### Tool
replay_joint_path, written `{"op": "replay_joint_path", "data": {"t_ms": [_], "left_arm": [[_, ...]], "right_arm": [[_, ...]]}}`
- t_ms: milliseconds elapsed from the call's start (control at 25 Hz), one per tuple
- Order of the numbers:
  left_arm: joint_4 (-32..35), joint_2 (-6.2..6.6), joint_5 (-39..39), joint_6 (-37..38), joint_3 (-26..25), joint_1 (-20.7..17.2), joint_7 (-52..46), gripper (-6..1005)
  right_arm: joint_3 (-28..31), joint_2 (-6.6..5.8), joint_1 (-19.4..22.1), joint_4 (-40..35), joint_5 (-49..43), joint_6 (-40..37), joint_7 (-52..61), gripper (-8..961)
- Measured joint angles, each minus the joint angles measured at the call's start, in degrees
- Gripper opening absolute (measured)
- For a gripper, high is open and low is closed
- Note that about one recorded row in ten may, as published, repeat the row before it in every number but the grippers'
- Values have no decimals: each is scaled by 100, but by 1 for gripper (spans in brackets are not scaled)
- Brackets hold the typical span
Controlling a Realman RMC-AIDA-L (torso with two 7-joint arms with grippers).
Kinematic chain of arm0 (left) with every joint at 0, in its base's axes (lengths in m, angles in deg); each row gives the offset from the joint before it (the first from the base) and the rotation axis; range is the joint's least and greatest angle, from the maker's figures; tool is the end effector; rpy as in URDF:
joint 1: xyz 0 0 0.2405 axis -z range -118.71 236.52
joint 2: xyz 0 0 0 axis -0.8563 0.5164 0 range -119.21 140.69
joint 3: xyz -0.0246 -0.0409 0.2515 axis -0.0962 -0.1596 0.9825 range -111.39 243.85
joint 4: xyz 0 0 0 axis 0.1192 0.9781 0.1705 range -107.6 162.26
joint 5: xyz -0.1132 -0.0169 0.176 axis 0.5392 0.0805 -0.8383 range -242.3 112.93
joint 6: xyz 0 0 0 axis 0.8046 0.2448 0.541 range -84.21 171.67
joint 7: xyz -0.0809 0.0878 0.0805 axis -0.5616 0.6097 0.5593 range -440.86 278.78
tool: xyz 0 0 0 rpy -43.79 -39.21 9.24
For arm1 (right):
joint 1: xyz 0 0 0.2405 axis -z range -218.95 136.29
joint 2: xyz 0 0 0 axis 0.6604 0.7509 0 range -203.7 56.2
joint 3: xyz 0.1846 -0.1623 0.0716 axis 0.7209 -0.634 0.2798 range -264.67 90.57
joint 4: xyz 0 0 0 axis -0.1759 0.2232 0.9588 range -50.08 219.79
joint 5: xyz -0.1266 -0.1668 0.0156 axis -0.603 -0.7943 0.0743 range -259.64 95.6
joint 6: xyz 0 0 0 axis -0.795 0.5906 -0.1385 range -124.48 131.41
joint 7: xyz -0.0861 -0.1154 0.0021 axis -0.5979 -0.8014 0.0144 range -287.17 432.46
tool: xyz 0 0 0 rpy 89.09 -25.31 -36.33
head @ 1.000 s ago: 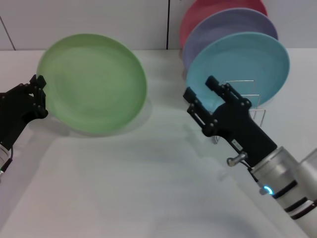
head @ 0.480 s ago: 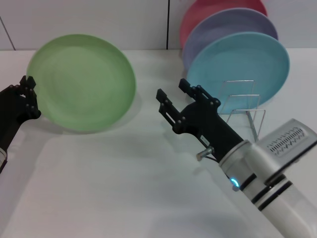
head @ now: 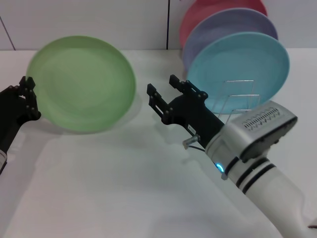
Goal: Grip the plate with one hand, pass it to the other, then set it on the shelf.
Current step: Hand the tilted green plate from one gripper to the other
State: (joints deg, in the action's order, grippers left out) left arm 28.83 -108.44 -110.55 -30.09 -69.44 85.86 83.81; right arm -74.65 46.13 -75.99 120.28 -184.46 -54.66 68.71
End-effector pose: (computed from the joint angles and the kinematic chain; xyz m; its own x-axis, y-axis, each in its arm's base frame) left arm -0.3329 0.3192 -0.0120 0.7229 -0.0460 0.6894 0.6594 -0.2520 -0.7083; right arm 0.1842 0.3181 -0.1319 0.6209 -0.0741 -0.7804 -0.6776 -0.5513 -0.4868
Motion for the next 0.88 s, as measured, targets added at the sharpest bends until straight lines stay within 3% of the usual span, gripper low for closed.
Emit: {"op": "replay_joint_path", "data": {"t_ms": [360,880], "left_arm": [[78,0,-2,22,-225,77,166,30],[219,1,-2,-26,-300,124,386,30]], "right_arm": [[536,-7,-185,133,-311,657,-179,602],[772,-9,-414,121,-331,1167,-191,602]]}}
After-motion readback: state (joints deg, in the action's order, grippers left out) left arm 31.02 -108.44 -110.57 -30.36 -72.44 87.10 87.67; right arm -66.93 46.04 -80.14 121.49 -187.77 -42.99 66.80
